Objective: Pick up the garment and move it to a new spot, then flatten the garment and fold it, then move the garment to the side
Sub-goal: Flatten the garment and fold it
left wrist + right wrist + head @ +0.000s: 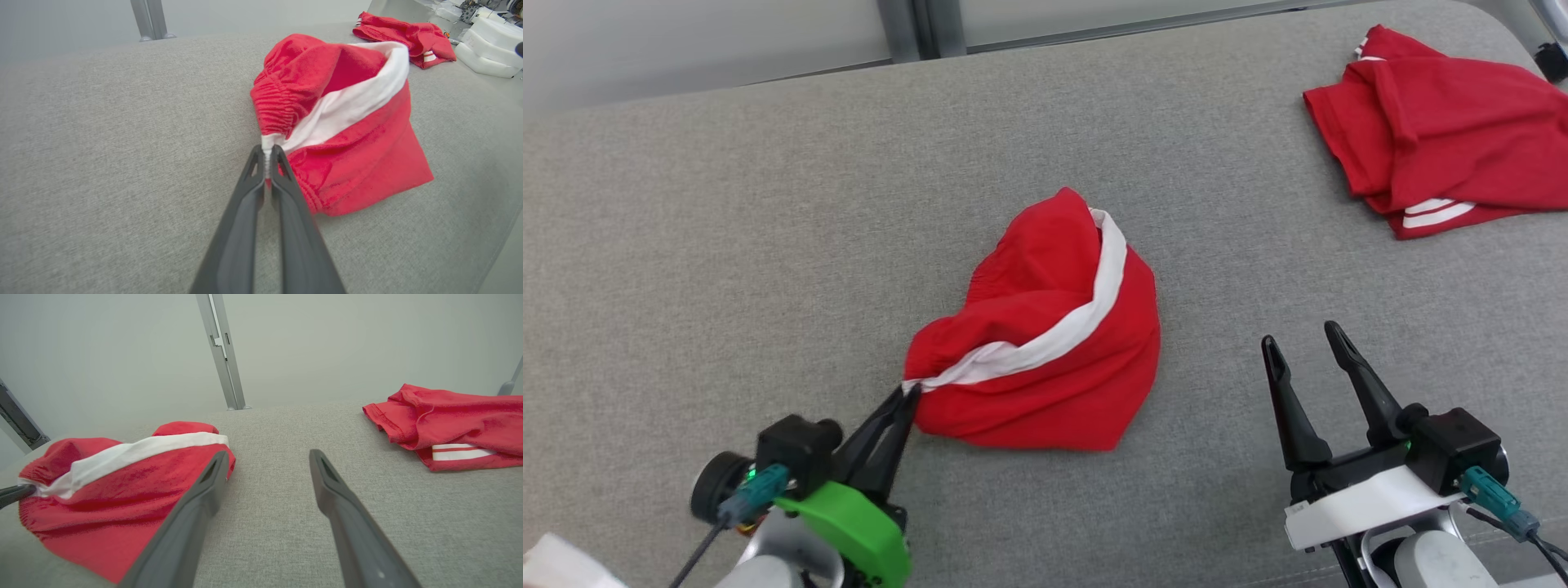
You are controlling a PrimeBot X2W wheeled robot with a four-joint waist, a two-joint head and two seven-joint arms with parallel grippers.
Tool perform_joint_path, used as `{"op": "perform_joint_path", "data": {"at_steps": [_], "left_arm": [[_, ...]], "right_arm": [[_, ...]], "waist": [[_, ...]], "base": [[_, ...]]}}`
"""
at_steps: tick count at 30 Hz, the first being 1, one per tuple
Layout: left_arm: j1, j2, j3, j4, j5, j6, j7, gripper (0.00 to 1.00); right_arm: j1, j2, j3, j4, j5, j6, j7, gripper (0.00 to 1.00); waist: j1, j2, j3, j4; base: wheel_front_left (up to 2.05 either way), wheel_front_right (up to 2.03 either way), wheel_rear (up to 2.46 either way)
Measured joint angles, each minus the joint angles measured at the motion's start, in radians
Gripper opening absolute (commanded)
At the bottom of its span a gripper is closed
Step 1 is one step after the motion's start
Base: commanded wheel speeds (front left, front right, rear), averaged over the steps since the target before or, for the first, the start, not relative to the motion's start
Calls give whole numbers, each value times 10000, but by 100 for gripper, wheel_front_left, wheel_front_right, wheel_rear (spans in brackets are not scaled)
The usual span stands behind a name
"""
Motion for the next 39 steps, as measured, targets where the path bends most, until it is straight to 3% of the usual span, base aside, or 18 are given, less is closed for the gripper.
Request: {"op": "perform_joint_path", "data": {"at_steps": [6,13,17,21,25,30,39], "left_arm": [[1180,1177,968,-719,-631,809,-35,0],[1496,1653,1584,-428,-871,1225,-228,0],[1446,1578,1620,-125,-995,1158,-314,0],[1133,1388,1538,211,-986,976,-345,0],[685,1185,1392,499,-878,813,-343,0],[260,945,1168,767,-623,652,-328,0],[-357,552,834,1129,-418,374,-314,0]], "right_arm": [[58,-378,355,159,307,0,2,100],[-531,-1035,1170,583,1191,0,2,100],[-1308,-1317,2134,1275,3367,-6,2,100],[-3000,-2426,3797,1896,5933,-6,111,100],[-4773,-3317,4920,2067,8592,-6,1653,100],[-6107,-3716,5386,2562,11286,-8,3939,100],[-7163,-3647,5296,3858,13486,-10,6544,100]], "waist": [[0,0,3,374],[0,0,72,740],[0,0,226,897],[0,0,475,1046],[0,0,716,1254],[0,0,945,1548],[0,0,1324,2007]], "base": [[0,0,0],[0,0,0],[0,0,0],[0,0,0],[0,0,0],[0,0,0],[0,0,0]]}}
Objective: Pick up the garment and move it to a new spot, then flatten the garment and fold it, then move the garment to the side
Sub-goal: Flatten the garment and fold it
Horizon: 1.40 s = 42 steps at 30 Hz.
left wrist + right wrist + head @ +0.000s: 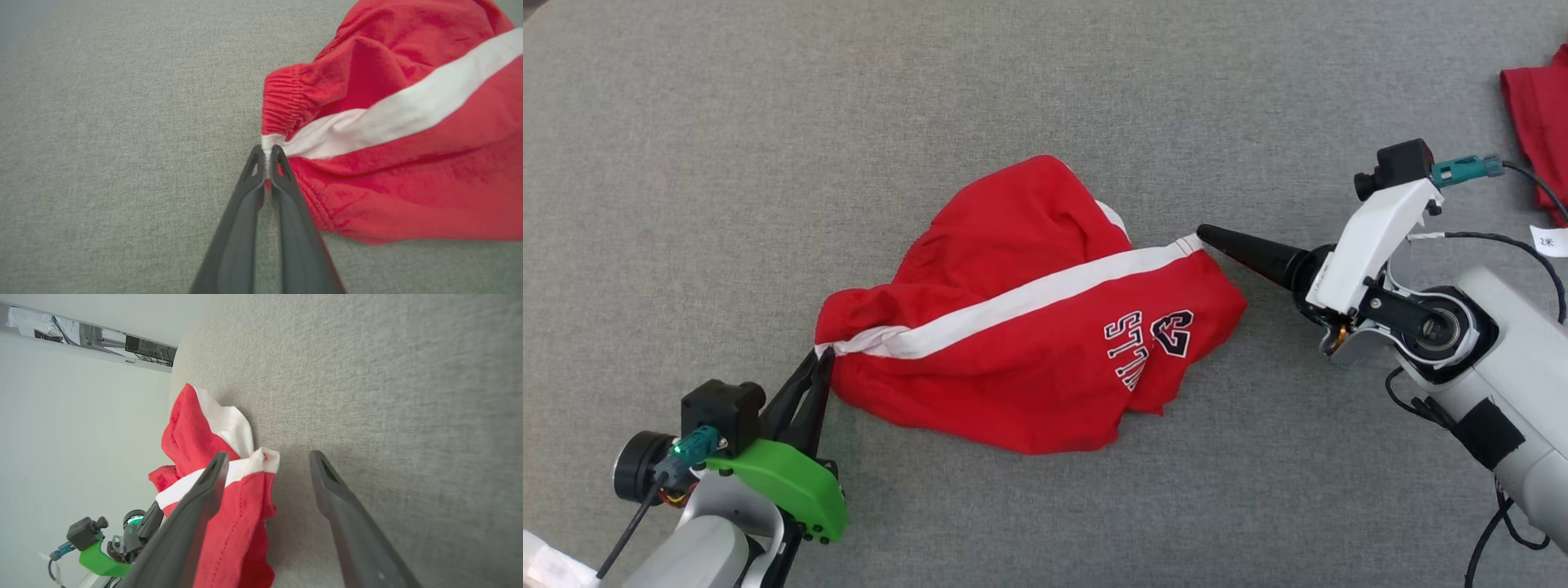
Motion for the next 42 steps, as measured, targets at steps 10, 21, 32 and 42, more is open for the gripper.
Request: {"op": "perform_joint_path", "data": {"at_steps": [10,21,32,42], "left_arm": [[-362,-261,-117,313,-2,-249,-71,0],[-1628,-75,546,-734,-600,-972,-21,0],[-7331,-192,777,-740,-600,-1789,3233,0],[-12293,-2266,499,2326,934,-2755,1151,0]], "right_arm": [[-118,123,-290,-171,355,0,683,0],[-396,-617,-1024,-2019,-930,0,-1051,0],[-3878,-1806,-550,-1636,-4086,0,-4148,0],[-7410,-2092,-424,92,-6128,2,-6491,0]], "waist": [[0,0,150,236],[0,0,-25,-175],[0,0,624,-1023],[1,0,1835,-1767]], "base": [[0,0,0],[0,0,0],[0,0,0],[0,0,0]]}}
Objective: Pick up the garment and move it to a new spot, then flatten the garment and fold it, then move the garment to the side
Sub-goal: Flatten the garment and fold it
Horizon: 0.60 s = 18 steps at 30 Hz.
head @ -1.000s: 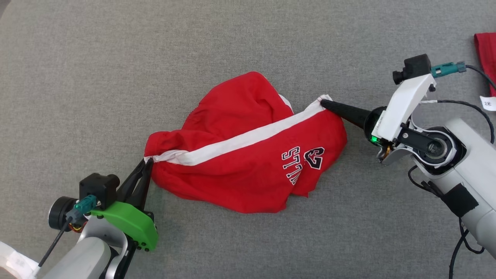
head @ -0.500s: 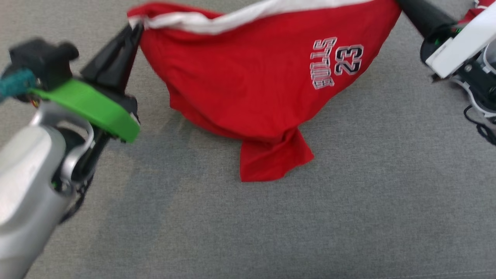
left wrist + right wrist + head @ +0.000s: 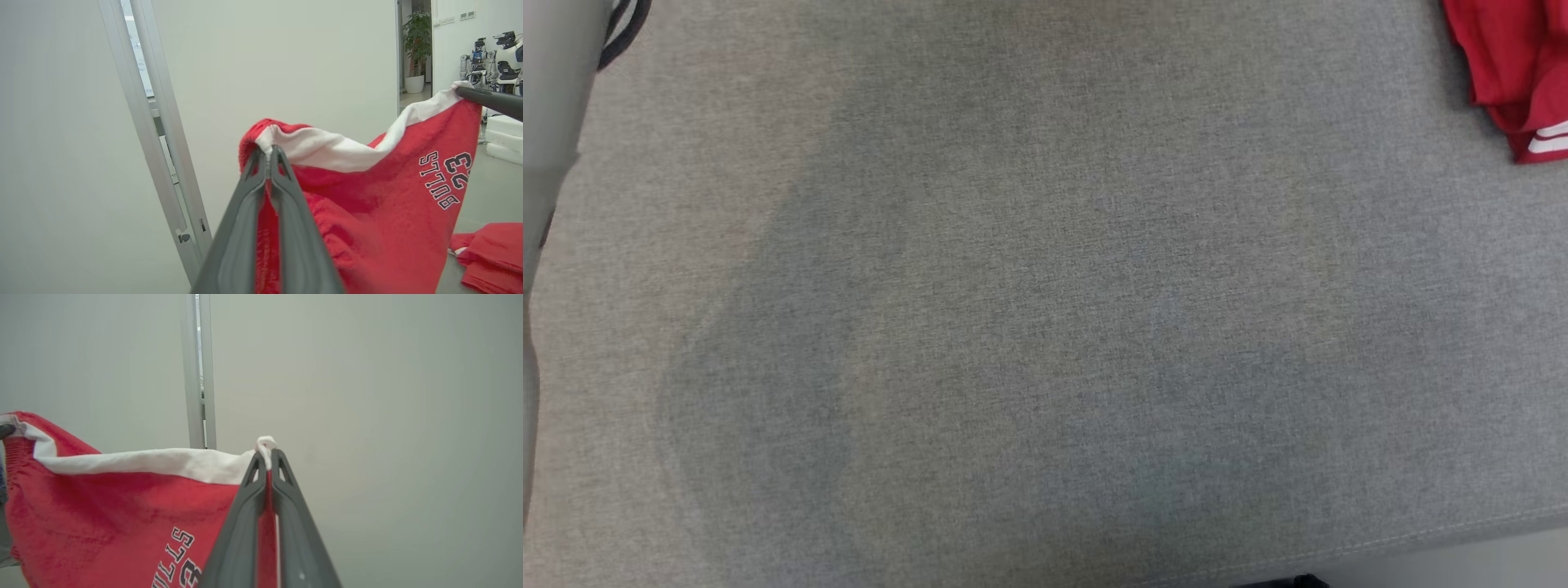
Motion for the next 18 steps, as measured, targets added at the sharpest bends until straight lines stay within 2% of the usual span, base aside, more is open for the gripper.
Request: {"op": "perform_joint_path", "data": {"at_steps": [4,8,14,18], "left_arm": [[-212,-357,-192,775,155,-240,-1540,0],[863,-268,-648,1220,-265,-337,-1987,0],[4289,510,-1902,671,-1323,-370,-2282,0],[6223,1089,-1996,-247,-1567,-370,-2305,0]], "right_arm": [[-132,-111,-451,-750,-779,-2,-33,0],[964,-155,-130,-1835,-922,2,-38,0],[3688,-796,527,-3189,-359,2,-38,0],[5629,-1210,222,-3896,360,2,-38,0]], "waist": [[-1,0,370,-221],[0,0,513,-346],[-1,0,365,-189],[-1,0,173,-35]], "base": [[0,0,0],[0,0,0],[0,0,0],[0,0,0]]}}
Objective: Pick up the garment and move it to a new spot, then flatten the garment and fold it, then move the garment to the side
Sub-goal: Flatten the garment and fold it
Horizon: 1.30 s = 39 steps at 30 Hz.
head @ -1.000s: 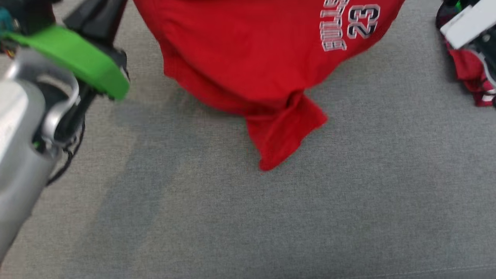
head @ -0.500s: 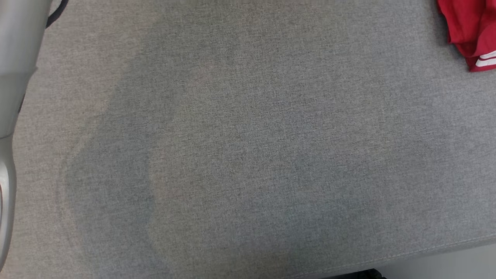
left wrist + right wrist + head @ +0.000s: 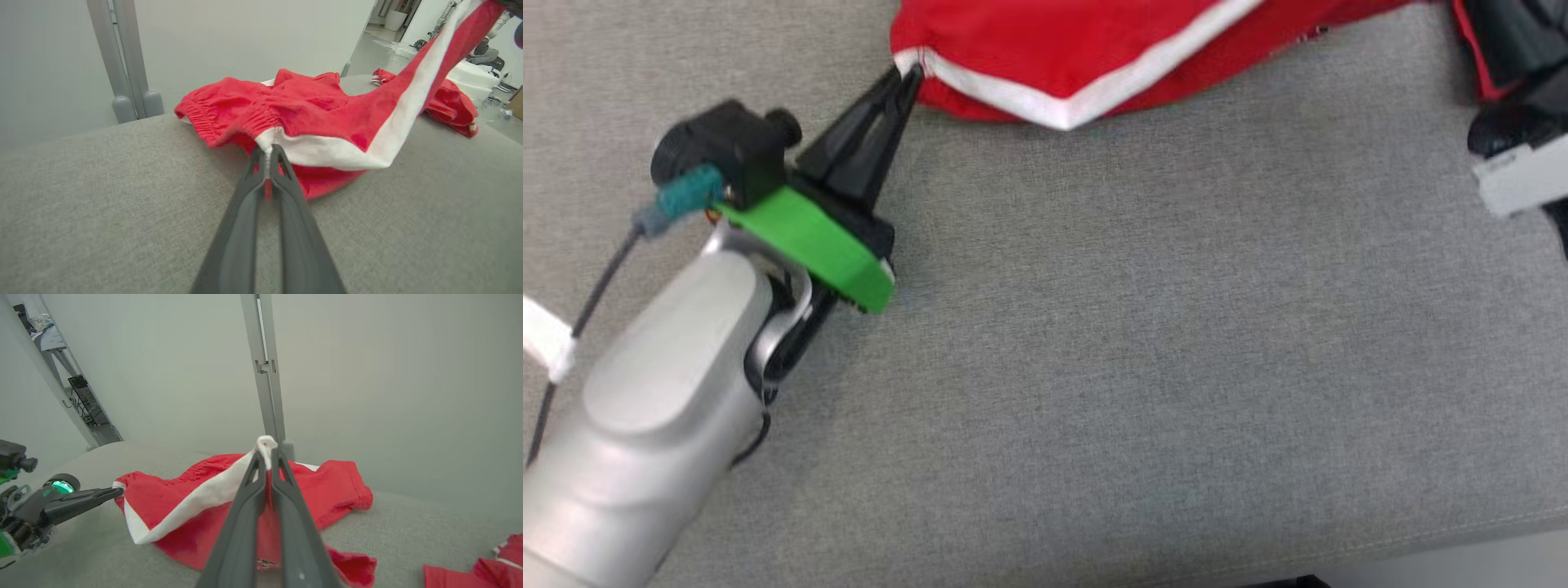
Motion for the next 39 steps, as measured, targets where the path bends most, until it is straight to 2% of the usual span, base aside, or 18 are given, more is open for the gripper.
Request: {"op": "perform_joint_path", "data": {"at_steps": [6,12,16,23,27,30,36,39], "left_arm": [[2822,642,675,-1488,686,-2,-21,0],[4975,1058,941,-2245,978,109,-23,0],[6117,1402,836,-2920,895,468,-17,0],[7499,1977,752,-4531,426,1185,489,0],[7825,2109,809,-5095,207,1394,569,0],[7845,2090,800,-5101,146,1421,610,0],[7661,1762,853,-5129,-280,1181,650,0],[7292,1432,1078,-5056,-1068,909,886,0]], "right_arm": [[3270,-447,-1187,-928,1413,-2,0,0],[5684,-761,-1622,-1827,2499,-2,0,0],[6942,-1060,-1643,-2272,2872,-2,0,0],[8734,-1522,-2303,-3033,3196,0,2,0],[9309,-1875,-2504,-3298,3181,0,0,0],[9344,-1883,-2504,-3312,3129,0,0,0],[9024,-1693,-2617,-3122,2878,-2,0,0],[8393,-1561,-2443,-2943,2786,-2,245,0]], "waist": [[0,0,-568,209],[-1,0,-1340,284],[-1,0,-1888,281],[-1,0,-2634,341],[-1,0,-2820,464],[-1,0,-2846,538],[-1,0,-2825,657],[-1,0,-2768,702]], "base": [[0,0,0],[0,0,0],[0,0,0],[0,0,0],[0,0,0],[0,0,0],[0,0,0],[0,0,0]]}}
